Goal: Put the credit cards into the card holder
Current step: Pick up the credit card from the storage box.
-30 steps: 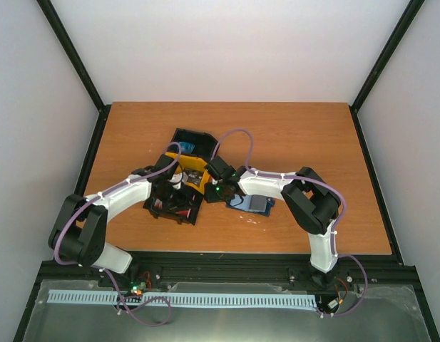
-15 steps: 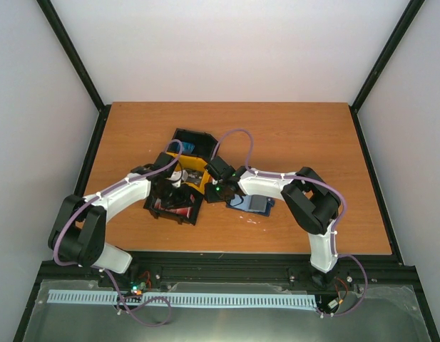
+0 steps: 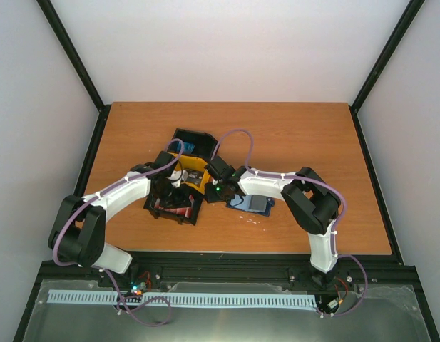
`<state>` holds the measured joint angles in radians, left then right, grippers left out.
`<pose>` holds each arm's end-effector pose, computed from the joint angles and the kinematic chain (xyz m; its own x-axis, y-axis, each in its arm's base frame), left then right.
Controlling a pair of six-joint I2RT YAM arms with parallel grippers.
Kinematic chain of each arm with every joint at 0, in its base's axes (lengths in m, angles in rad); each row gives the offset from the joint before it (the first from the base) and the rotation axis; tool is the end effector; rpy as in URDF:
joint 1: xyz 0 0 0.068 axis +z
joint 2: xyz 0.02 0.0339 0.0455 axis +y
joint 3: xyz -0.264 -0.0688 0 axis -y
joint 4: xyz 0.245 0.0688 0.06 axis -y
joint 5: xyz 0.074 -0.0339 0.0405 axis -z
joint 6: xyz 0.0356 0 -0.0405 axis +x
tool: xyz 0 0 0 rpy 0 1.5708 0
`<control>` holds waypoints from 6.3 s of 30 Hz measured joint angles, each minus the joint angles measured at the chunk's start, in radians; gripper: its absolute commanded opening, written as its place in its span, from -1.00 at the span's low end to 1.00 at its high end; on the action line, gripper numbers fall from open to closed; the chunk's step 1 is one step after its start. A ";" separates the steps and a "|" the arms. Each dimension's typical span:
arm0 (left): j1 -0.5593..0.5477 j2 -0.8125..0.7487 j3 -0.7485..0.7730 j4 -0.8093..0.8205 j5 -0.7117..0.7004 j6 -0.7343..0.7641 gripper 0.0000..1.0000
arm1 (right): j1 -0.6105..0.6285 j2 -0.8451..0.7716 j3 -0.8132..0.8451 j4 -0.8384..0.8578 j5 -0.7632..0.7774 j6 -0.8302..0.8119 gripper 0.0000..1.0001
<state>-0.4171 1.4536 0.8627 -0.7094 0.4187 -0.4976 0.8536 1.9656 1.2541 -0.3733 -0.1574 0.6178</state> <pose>0.2268 -0.1163 0.1864 -0.9983 -0.0347 -0.0478 -0.0080 0.8817 -0.4718 0.2569 0.3031 0.1461 -0.9328 -0.1992 -0.3005 -0.3093 0.8702 0.3835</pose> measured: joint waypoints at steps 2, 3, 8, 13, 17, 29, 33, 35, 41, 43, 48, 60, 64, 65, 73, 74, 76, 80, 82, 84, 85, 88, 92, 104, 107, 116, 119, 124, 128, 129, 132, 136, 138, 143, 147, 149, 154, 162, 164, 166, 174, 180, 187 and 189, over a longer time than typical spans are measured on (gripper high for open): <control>0.000 0.000 0.001 -0.005 0.000 0.005 -0.83 | 0.000 0.000 0.000 0.000 0.000 0.000 -0.18; 0.000 0.000 0.002 -0.007 0.000 0.008 -0.82 | 0.000 0.000 0.000 0.000 0.000 0.000 -0.18; 0.000 0.000 0.012 -0.023 0.004 0.019 -0.76 | 0.000 0.000 0.000 0.000 0.000 0.000 -0.19; 0.000 0.000 0.013 -0.024 0.011 0.023 -0.77 | 0.000 0.000 0.000 0.000 0.000 0.000 -0.19; 0.000 0.000 0.013 -0.024 0.013 0.027 -0.87 | 0.000 0.000 0.000 0.000 0.000 0.000 -0.19; 0.000 0.000 0.018 -0.040 -0.005 0.045 -0.99 | 0.000 0.000 0.000 0.000 0.000 0.000 -0.19; 0.000 0.000 0.024 -0.048 -0.010 0.050 -0.99 | 0.000 0.000 0.000 0.000 0.000 0.000 -0.19; 0.000 0.000 0.029 -0.055 -0.013 0.055 -0.99 | 0.000 0.000 0.000 0.000 0.000 0.000 -0.19; 0.000 0.000 0.048 -0.085 -0.050 0.068 -0.99 | 0.000 0.000 0.000 0.000 0.000 0.000 -0.19; 0.000 -0.006 0.058 -0.102 -0.071 0.069 -0.99 | 0.000 0.000 0.000 0.000 0.000 0.000 -0.18; 0.000 -0.060 0.063 -0.135 -0.128 0.072 -0.99 | 0.001 -0.013 -0.002 -0.008 0.011 -0.008 -0.11; 0.027 -0.225 0.147 -0.225 -0.200 0.084 -0.99 | -0.009 -0.265 -0.052 0.107 -0.163 -0.035 0.45; 0.117 -0.286 0.184 -0.225 -0.113 0.086 -0.99 | -0.014 -0.291 -0.063 0.214 -0.290 -0.003 0.52; 0.139 -0.298 0.195 -0.224 -0.081 0.086 -0.99 | -0.015 -0.291 -0.064 0.242 -0.319 0.011 0.53; 0.275 -0.357 0.226 -0.146 0.250 0.051 -0.99 | -0.020 -0.281 -0.066 0.485 -0.504 0.182 0.47; 0.287 -0.361 0.226 -0.138 0.281 0.044 -0.99 | -0.021 -0.280 -0.066 0.505 -0.516 0.198 0.42; 0.319 -0.372 0.226 -0.118 0.357 0.032 -0.99 | -0.027 -0.279 -0.068 0.552 -0.539 0.241 0.29; 0.375 -0.393 0.226 -0.073 0.483 0.006 -0.99 | -0.051 -0.288 -0.114 0.694 -0.576 0.340 -0.14; 0.384 -0.401 0.224 -0.051 0.525 -0.008 -0.99 | -0.065 -0.297 -0.153 0.768 -0.593 0.392 -0.34; 0.388 -0.403 0.219 -0.037 0.549 -0.018 -0.99 | -0.075 -0.306 -0.180 0.827 -0.607 0.433 -0.51; 0.388 -0.403 0.217 -0.031 0.558 -0.022 -0.99 | -0.078 -0.311 -0.186 0.848 -0.611 0.451 -0.61; 0.389 -0.403 0.211 -0.014 0.589 -0.035 -0.99 | -0.081 -0.328 -0.195 0.889 -0.614 0.485 -0.91; 0.396 -0.405 0.193 0.026 0.615 -0.060 -0.96 | -0.092 -0.361 -0.207 0.940 -0.623 0.521 -0.94; 0.396 -0.435 0.127 0.181 0.703 -0.233 -0.41 | -0.119 -0.401 -0.249 1.083 -0.651 0.612 -0.94; 0.396 -0.443 0.116 0.229 0.726 -0.278 -0.48 | -0.120 -0.412 -0.249 1.089 -0.661 0.621 -0.94; 0.396 -0.446 0.071 0.323 0.784 -0.356 -0.53 | -0.126 -0.418 -0.265 1.126 -0.698 0.651 -0.94; 0.396 -0.446 0.062 0.342 0.803 -0.370 -0.53 | -0.127 -0.418 -0.271 1.155 -0.715 0.676 -0.94; 0.396 -0.446 0.056 0.362 0.835 -0.380 -0.52 | -0.129 -0.418 -0.278 1.200 -0.741 0.711 -0.94; 0.396 -0.445 0.055 0.364 0.843 -0.378 -0.52 | -0.130 -0.418 -0.278 1.189 -0.748 0.703 -0.94; 0.396 -0.444 0.054 0.361 0.843 -0.375 -0.51 | -0.130 -0.418 -0.278 1.182 -0.748 0.699 -0.94; 0.396 -0.441 0.047 0.351 0.844 -0.365 -0.51 | -0.130 -0.418 -0.277 1.162 -0.750 0.687 -0.94; 0.394 -0.441 0.036 0.347 0.850 -0.340 -0.51 | -0.128 -0.406 -0.264 1.153 -0.759 0.687 -0.94; 0.393 -0.441 0.033 0.340 0.850 -0.322 -0.51 | -0.128 -0.394 -0.258 1.153 -0.766 0.689 -0.94; 0.388 -0.430 0.033 0.311 0.850 -0.270 -0.55 | -0.117 -0.364 -0.226 1.118 -0.782 0.690 -0.94; 0.387 -0.425 0.033 0.295 0.850 -0.241 -0.86 | -0.117 -0.354 -0.216 1.093 -0.786 0.687 -0.94; 0.387 -0.425 0.032 0.292 0.848 -0.237 -0.98 | -0.116 -0.346 -0.216 1.083 -0.785 0.686 -0.94; 0.389 -0.425 0.013 0.293 0.828 -0.237 -0.99 | -0.118 -0.328 -0.217 1.056 -0.777 0.673 -0.90; 0.408 -0.430 -0.085 0.239 0.762 -0.221 -0.99 | -0.111 -0.249 -0.272 1.099 -0.774 0.698 -0.77; 0.411 -0.430 -0.103 0.232 0.742 -0.220 -0.99 | -0.108 -0.219 -0.278 1.127 -0.774 0.718 -0.77; 0.413 -0.430 -0.114 0.227 0.726 -0.219 -0.99 | -0.106 -0.195 -0.285 1.157 -0.774 0.741 -0.77; 0.453 -0.430 -0.120 0.160 0.692 -0.183 -0.99 | -0.098 -0.145 -0.289 1.230 -0.756 0.789 -0.83; 0.484 -0.421 -0.077 0.056 0.650 -0.119 -0.99 | -0.098 -0.145 -0.300 1.231 -0.726 0.776 -0.94; 0.505 -0.403 0.011 -0.046 0.524 -0.053 -0.99 | -0.137 -0.175 -0.336 1.161 -0.677 0.707 -0.94; 0.505 -0.402 0.029 -0.063 0.500 -0.032 -0.99 | -0.153 -0.213 -0.345 1.089 -0.654 0.654 -0.94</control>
<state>0.0883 1.0519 0.8917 -0.7723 0.9192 -0.5301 0.7002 1.7523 0.9089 0.7158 -0.8116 1.2720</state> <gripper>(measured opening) 0.024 0.032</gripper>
